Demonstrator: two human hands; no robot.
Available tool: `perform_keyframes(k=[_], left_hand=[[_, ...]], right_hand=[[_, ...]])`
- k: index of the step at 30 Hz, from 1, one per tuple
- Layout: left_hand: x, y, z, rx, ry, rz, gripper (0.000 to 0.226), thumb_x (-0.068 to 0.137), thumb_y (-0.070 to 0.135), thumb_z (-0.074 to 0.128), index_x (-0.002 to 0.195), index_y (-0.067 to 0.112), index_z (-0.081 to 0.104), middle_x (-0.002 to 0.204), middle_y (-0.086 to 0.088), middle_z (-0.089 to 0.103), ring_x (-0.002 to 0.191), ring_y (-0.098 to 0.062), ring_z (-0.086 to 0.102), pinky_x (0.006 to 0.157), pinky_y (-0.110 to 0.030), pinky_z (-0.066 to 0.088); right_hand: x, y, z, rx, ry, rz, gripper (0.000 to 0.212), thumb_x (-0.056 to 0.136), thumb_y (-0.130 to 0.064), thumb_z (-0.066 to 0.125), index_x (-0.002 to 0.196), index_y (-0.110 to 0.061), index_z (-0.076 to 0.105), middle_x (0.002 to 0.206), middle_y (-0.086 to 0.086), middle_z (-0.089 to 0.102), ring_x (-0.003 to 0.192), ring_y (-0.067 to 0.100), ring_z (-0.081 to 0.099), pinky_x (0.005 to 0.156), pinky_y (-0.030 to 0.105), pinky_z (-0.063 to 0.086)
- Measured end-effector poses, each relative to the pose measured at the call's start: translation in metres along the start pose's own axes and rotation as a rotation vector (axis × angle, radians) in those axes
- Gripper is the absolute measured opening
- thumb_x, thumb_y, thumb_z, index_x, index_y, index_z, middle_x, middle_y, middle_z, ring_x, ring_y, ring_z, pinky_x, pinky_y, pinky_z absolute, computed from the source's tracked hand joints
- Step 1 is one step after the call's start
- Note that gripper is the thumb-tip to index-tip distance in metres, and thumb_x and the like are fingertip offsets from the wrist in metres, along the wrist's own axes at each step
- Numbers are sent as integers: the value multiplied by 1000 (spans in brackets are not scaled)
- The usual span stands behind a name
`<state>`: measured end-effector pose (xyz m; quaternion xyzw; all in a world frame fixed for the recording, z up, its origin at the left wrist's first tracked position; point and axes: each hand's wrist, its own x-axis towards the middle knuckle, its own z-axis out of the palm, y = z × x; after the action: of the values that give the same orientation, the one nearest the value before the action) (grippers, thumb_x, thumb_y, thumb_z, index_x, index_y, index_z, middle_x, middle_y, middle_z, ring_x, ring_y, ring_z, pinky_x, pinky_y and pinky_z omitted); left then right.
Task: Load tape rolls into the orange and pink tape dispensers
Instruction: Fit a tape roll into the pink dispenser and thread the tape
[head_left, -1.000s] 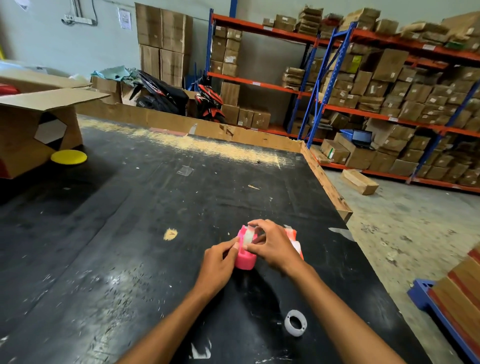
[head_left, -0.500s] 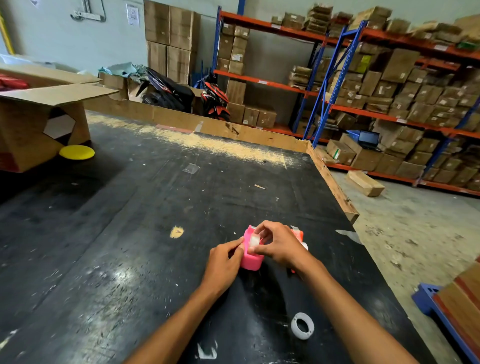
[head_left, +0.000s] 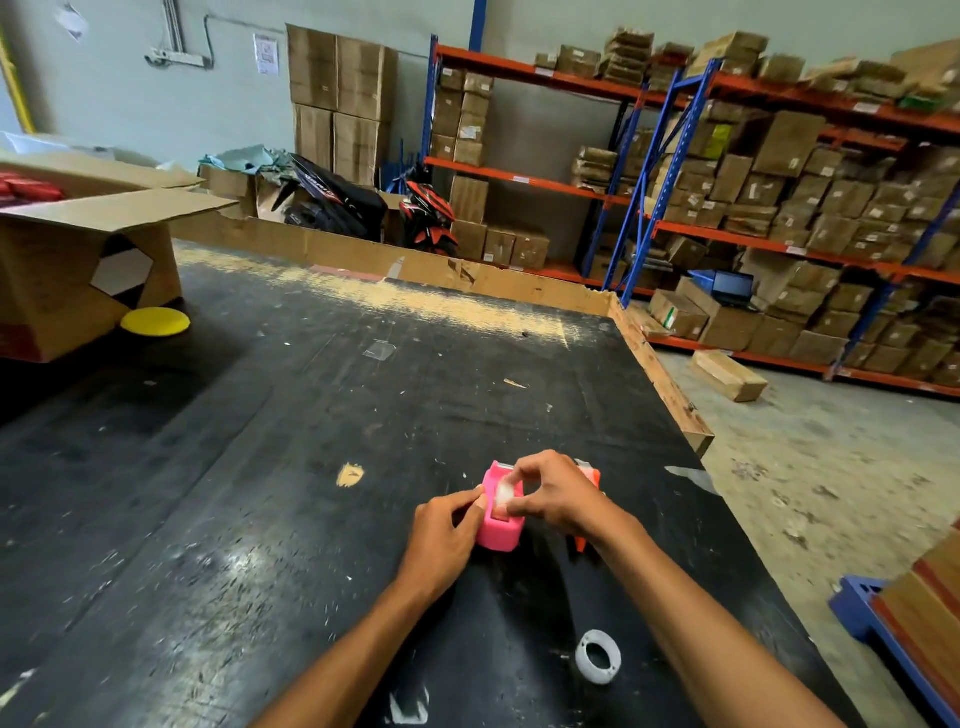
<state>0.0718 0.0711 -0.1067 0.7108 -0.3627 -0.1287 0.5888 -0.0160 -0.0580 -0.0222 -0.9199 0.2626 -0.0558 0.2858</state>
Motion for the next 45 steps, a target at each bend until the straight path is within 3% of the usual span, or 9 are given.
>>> perform_keyframes(k=[6,17,22,25,31,35,38,42,45], left_hand=[[0,4,0,5,29,-25,26,90,25,56,111,20,70,97,10,75,91,2,67,83,-25,55],[-1,6,3,-7,20,-27,33,80,37,70,107,19,71,94,8,75,86,-1,69,81,-27,57],[-3,8,2,-13,5,-17,34,80,36,71,109,19,71,94,10,74,87,3,68,81,-21,56],[-3,8,2,3,12,-14,36,80,37,70,111,20,70,96,10,74,87,4,67,82,-21,55],[-3,9,2,7,16,-16,31,80,36,70,107,20,71,92,12,74,86,5,68,82,-24,56],[-3,10,2,7,15,-21,31,80,37,70,107,21,71,93,9,75,86,3,68,82,-27,56],[-4,9,2,23,19,-28,37,80,40,69,111,20,70,94,12,74,88,3,67,84,-26,56],[-4,9,3,29,25,-32,36,79,41,69,109,20,70,94,10,75,88,-1,68,84,-30,56],[-5,11,2,26,29,-32,33,80,38,70,107,20,71,91,11,74,87,-1,68,83,-30,56]], right_hand=[[9,8,-7,152,-28,-59,23,84,-17,68,106,-10,71,103,5,73,93,12,65,83,24,49],[28,19,0,252,95,-80,11,78,0,71,79,-11,74,73,2,69,69,10,61,65,24,50],[44,20,-3,144,114,-120,8,75,-3,74,83,-2,76,79,14,74,65,10,61,61,14,47],[55,21,-6,158,124,-110,10,73,-1,75,83,1,75,79,17,74,66,13,62,64,21,49],[64,25,-5,263,100,-25,6,75,-1,75,81,0,74,63,1,65,59,8,58,62,20,48],[67,26,1,330,101,82,12,74,0,76,68,-10,72,66,7,67,62,14,60,66,30,52],[70,25,3,399,79,234,20,74,5,73,61,-9,68,62,7,64,56,14,59,56,23,50],[68,22,2,487,41,408,11,77,3,65,68,-3,68,64,8,63,55,12,59,45,16,48],[65,24,1,453,-25,386,8,80,-4,63,83,-2,71,73,8,65,68,15,62,55,20,49]])
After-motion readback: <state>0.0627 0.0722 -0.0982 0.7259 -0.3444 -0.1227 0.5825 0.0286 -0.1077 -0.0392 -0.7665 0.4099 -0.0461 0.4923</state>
